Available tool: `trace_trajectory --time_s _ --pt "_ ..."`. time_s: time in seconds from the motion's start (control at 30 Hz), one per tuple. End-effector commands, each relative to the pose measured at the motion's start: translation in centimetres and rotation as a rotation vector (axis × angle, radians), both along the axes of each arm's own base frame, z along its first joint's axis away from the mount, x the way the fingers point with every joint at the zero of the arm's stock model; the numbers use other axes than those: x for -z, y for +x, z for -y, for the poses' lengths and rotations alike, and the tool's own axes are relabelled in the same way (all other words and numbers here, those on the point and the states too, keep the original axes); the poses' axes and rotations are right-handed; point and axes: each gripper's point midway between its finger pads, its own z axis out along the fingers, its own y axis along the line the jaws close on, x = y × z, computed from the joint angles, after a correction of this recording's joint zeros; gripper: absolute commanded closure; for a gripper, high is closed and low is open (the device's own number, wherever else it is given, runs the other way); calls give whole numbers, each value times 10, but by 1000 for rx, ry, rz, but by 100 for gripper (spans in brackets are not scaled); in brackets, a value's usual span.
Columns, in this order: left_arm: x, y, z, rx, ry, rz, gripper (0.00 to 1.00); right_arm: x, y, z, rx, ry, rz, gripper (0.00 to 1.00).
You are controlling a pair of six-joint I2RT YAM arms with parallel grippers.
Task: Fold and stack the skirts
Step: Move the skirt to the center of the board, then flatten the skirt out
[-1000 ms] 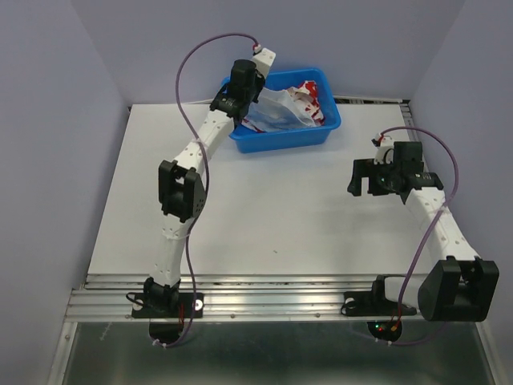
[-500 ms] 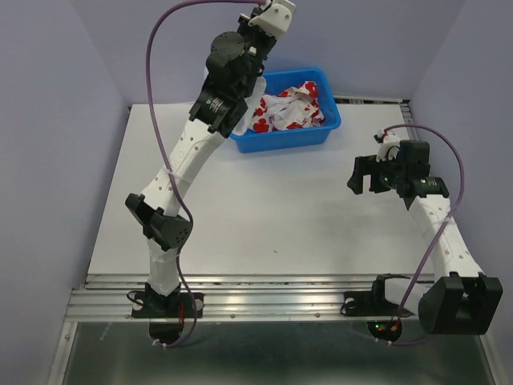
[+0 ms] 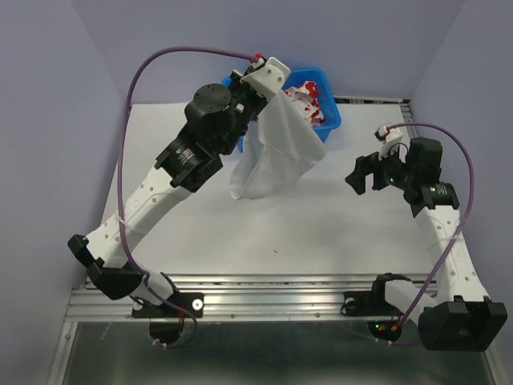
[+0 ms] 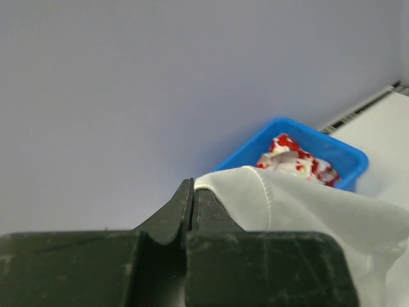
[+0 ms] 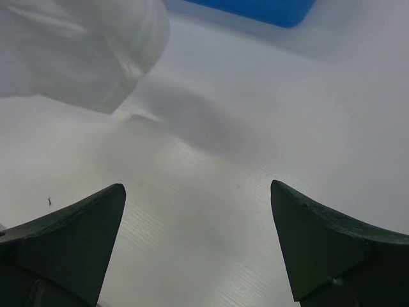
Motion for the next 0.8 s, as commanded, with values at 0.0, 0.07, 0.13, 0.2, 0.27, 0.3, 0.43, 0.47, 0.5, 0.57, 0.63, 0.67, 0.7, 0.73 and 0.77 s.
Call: trace_trajectory --time_s 0.0,0.07,0.13,0.2,0.27,0.3,0.43,0.47,0.5,0.57,0.63,0.67,0.7,0.73,0.77 --pt "49 -20 18 128 -54 -168 100 -31 -9 -11 -128 -28 108 0" --pt "91 -27 31 194 -10 -276 100 -30 -17 -18 -173 -12 99 3" --pt "123 -40 48 284 -13 -393 100 -28 -28 -30 -256 24 87 8" --pt "158 -48 61 342 4 -503 100 -27 -35 -39 -303 68 69 15" --pt "190 -56 76 387 -21 -633 100 -22 -41 -47 -350 116 46 18" --pt "199 -59 82 401 -40 -681 100 -19 -43 -50 -364 135 29 20" --pt "210 -49 99 388 -73 -741 100 -20 -48 -56 -384 181 3 23" --pt "207 -41 107 378 -92 -746 100 -23 -49 -59 -370 226 -17 22" --pt "203 -36 109 364 -107 -744 100 -25 -48 -61 -367 253 -23 22" --pt "190 -22 117 321 -153 -741 100 -31 -49 -66 -373 307 -23 21" --pt "178 -7 116 248 -216 -730 100 -36 -42 -68 -339 366 -16 16" --pt "180 3 115 194 -231 -729 100 -39 -40 -71 -347 369 6 15" --pt "158 7 116 195 -280 -696 100 -39 -42 -75 -323 420 -36 14" --pt "150 12 114 168 -304 -674 100 -44 -34 -74 -308 420 6 12" --pt "136 18 114 155 -338 -649 100 -45 -32 -76 -305 427 10 11"
